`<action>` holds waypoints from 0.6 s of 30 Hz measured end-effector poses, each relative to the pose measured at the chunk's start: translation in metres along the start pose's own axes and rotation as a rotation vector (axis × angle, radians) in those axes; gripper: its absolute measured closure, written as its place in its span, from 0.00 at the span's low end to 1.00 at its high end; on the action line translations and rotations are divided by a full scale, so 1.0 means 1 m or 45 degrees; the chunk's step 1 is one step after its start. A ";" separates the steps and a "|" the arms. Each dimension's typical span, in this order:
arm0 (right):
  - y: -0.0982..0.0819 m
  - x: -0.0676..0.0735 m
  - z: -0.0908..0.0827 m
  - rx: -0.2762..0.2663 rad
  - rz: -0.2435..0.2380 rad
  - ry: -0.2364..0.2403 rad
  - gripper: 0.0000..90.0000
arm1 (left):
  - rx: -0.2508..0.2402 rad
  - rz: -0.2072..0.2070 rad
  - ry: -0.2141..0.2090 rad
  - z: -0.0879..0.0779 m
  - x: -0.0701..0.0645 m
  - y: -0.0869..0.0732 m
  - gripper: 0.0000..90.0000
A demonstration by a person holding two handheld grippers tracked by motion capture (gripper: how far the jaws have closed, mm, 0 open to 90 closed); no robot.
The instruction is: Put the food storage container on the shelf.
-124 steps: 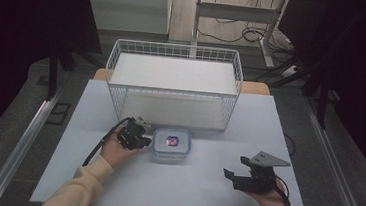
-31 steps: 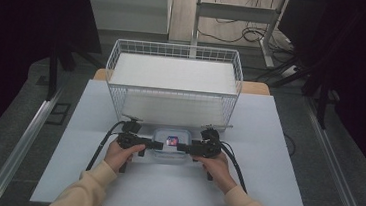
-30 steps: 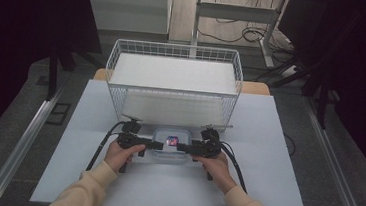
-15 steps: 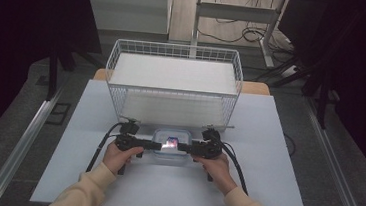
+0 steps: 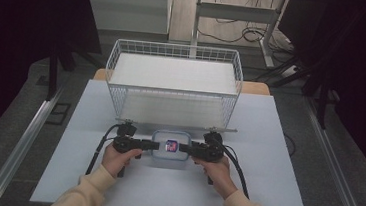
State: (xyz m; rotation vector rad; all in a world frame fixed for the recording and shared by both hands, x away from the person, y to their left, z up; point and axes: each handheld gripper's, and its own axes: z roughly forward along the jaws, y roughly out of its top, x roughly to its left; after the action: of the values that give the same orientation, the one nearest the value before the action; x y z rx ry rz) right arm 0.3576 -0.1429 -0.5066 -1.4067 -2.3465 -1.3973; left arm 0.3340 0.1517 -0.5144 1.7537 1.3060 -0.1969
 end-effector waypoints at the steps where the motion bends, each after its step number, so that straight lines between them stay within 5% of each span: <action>1: 0.000 0.000 0.000 -0.002 -0.001 0.000 0.50 | 0.000 0.001 0.000 0.000 0.000 0.000 0.61; 18: -0.009 0.006 -0.007 -0.046 -0.035 -0.018 0.54 | -0.035 0.032 0.028 -0.005 -0.005 -0.004 0.67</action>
State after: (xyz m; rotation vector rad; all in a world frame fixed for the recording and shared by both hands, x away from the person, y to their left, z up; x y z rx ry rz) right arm 0.3449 -0.1454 -0.5048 -1.4026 -2.3700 -1.4491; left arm 0.3270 0.1521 -0.5107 1.7527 1.2965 -0.1451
